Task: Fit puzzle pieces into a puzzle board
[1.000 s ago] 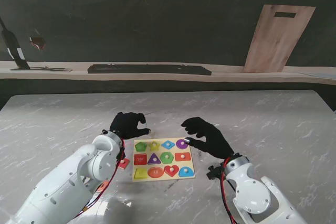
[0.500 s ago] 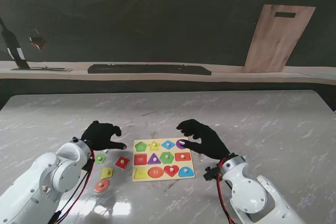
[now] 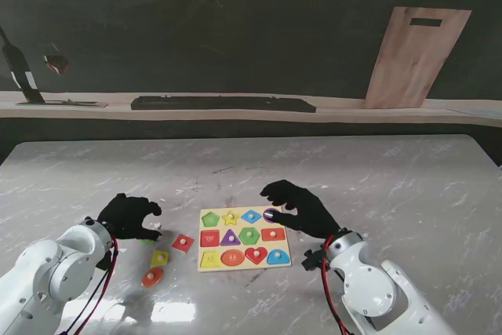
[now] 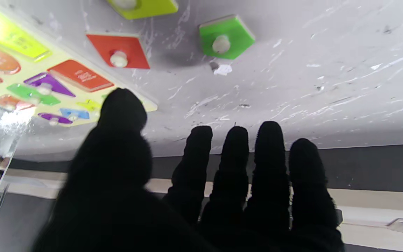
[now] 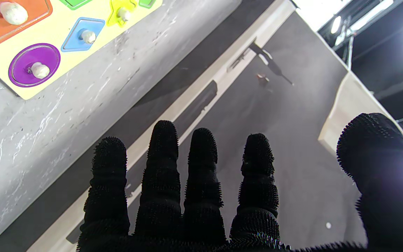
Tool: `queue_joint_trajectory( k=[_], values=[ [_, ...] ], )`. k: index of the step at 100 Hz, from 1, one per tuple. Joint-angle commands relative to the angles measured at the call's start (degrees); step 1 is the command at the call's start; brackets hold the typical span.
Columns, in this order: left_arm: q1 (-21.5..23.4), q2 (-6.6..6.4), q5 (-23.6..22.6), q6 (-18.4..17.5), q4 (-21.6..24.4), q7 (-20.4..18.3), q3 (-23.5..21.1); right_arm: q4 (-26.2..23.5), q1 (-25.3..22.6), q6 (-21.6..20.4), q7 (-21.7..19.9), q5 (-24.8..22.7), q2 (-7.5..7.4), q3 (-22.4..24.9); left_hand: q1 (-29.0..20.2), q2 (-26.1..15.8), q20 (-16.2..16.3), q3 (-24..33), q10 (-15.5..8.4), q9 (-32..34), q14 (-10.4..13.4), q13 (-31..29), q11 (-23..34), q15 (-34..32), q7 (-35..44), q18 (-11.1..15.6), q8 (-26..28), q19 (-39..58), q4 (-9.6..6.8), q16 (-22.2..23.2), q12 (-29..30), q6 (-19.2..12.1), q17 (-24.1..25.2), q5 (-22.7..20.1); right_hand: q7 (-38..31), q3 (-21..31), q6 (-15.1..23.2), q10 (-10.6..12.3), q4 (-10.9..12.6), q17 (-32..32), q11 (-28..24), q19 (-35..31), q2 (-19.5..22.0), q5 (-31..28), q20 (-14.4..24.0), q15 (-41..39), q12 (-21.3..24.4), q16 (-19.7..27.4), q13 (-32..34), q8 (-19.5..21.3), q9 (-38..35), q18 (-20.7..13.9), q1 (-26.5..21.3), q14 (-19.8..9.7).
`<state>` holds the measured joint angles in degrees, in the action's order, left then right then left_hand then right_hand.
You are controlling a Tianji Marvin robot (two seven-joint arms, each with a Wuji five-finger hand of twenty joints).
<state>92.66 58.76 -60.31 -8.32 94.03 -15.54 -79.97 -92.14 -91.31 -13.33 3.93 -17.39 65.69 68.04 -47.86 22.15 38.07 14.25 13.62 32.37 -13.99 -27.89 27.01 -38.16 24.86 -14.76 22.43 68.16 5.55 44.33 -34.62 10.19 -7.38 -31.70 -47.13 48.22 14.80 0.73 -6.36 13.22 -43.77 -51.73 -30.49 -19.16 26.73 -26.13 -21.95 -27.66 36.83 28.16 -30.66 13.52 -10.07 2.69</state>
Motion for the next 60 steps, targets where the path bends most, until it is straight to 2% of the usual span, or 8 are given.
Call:
queue_joint_trajectory(
  k=[1, 19, 44, 60],
  values=[
    [0.9, -0.68, -1.6, -0.4, -0.2, -1.2, -0.5, -0.3, -0.4, 0.2, 0.0, -0.3, -0.03, -0.2, 5.9, 4.6, -1.4, 15.8, -1.2, -2.2, 2.1, 1.1, 1.3, 0.8, 0.6, -4.9, 0.4, -1.0, -0.51, 0.6, -1.3, -1.1, 0.3, 2.6, 0.5, -1.2, 1.9, 1.1, 2.0, -0.7, 0.5, -0.3, 0.9, -0.7, 0.9, -1.0, -0.1, -0.8, 0.0, 0.9, -1.1, 0.7, 0.6, -0.3],
    [2.8, -0.83, -3.8, -1.3, -0.1, -1.1, -1.8, -0.4, -0.4, 0.6, -0.1, -0.3, -0.04, -0.2, 5.0, 5.6, -1.6, 19.4, -1.9, -3.1, 3.3, 1.2, 1.5, 1.1, 1.4, -4.1, 0.7, -1.8, -0.67, 0.7, -1.7, -1.6, 0.2, 3.6, 0.4, -1.2, 2.0, 1.1, 2.0, -0.7, 0.5, -0.3, 0.9, -0.8, 0.9, -1.2, -0.1, -0.9, -0.1, 1.0, -1.1, 0.7, 0.6, -0.3],
    [3.3, -0.46, -4.2, -2.4, -2.9, 5.7, -1.9, -0.1, -0.1, 0.5, -0.3, -0.2, -0.08, -0.4, 4.0, 7.0, -1.1, 24.6, -3.3, -0.1, 4.0, -1.2, 3.9, -0.8, 6.6, -3.8, 2.4, -1.6, -0.18, 1.4, -2.4, -2.2, -1.5, 1.8, 0.5, -1.2, 2.0, 1.1, 2.0, -0.8, 0.5, -0.3, 0.9, -0.7, 0.9, -1.2, -0.2, -1.0, -0.1, 1.0, -1.1, 0.7, 0.6, -0.3],
    [2.6, -0.46, -4.1, -1.7, -4.8, 6.9, -0.5, 0.0, -0.1, 0.6, -0.3, -0.4, -0.08, -0.5, 3.6, 7.5, -1.0, 25.7, -3.8, 2.8, 4.2, -2.8, 4.9, -1.5, 9.4, -3.8, 3.1, -1.3, 0.0, 1.3, -2.3, -2.7, -2.5, 0.2, 0.4, -1.2, 2.0, 1.1, 2.0, -0.7, 0.5, -0.4, 0.9, -0.7, 1.0, -1.2, -0.2, -1.0, -0.1, 1.0, -1.1, 0.7, 0.6, -0.3]
  ],
)
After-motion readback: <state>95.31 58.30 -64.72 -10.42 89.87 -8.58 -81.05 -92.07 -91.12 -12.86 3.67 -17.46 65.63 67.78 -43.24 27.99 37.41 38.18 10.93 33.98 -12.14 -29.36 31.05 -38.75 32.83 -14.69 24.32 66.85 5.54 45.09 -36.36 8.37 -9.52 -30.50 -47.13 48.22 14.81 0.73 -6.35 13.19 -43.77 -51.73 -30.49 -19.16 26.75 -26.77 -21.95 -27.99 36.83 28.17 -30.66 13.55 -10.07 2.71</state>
